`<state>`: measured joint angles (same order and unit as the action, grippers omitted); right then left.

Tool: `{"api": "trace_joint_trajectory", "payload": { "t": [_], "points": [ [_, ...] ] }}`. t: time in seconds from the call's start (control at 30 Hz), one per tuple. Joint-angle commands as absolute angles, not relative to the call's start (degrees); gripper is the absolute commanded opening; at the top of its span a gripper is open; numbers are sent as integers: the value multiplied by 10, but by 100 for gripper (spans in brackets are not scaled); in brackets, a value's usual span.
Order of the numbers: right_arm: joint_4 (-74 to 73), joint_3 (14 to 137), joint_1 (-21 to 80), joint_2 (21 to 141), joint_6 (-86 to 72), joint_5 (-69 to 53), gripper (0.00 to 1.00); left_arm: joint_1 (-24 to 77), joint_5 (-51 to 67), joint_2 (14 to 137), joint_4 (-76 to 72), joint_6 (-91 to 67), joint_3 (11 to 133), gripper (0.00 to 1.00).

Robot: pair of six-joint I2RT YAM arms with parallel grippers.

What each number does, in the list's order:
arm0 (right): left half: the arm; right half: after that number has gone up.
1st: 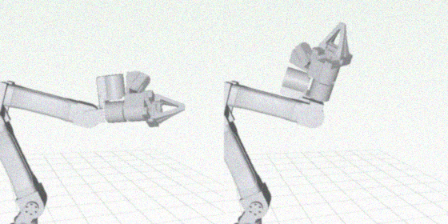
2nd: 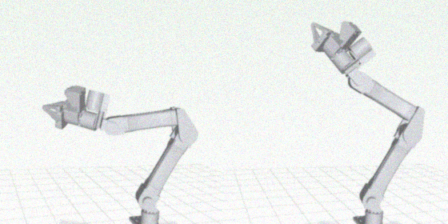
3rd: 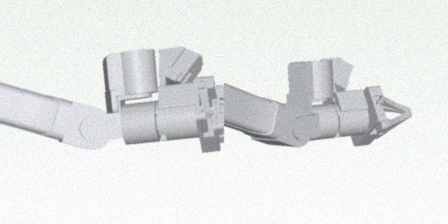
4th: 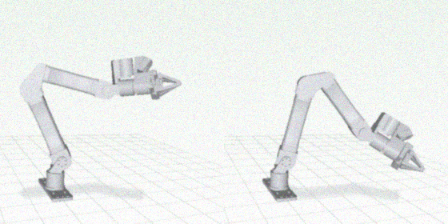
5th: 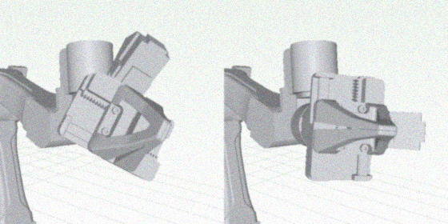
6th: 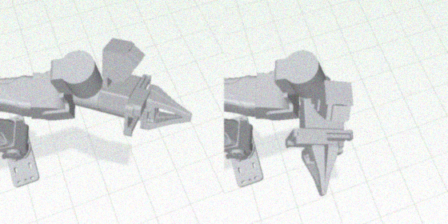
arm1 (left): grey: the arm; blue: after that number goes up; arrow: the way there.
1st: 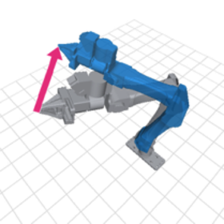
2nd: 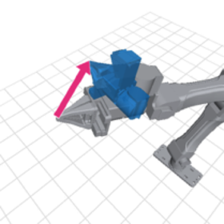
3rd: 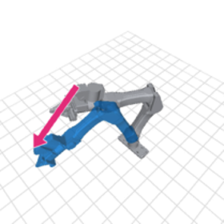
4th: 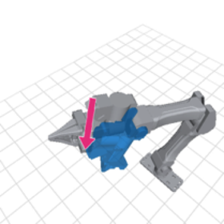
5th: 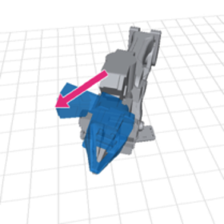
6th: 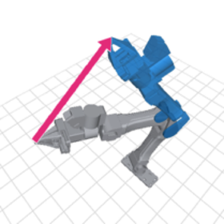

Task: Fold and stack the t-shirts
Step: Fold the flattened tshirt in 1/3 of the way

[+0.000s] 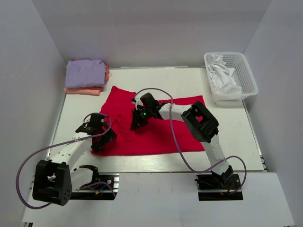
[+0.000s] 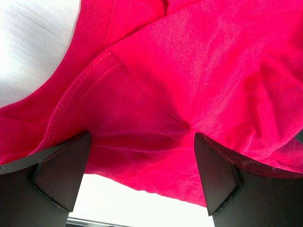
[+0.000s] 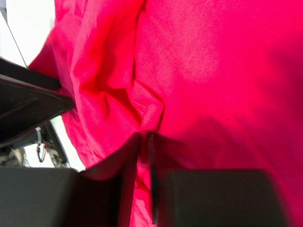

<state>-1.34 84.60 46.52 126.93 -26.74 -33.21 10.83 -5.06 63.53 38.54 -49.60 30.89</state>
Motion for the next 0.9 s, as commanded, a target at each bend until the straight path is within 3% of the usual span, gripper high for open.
{"api": "trace_joint_trajectory", "payload": {
  "t": [0.0,0.07,0.87],
  "points": [
    [-20,848,468,1276,-264,-323,13,110,-56,631,384,-500,301,100],
    [-20,849,465,1276,-265,-323,0,110,-56,631,384,-500,301,100],
    [-110,896,464,1204,-201,-210,0,110,-89,683,420,-532,308,100]
  ]
}}
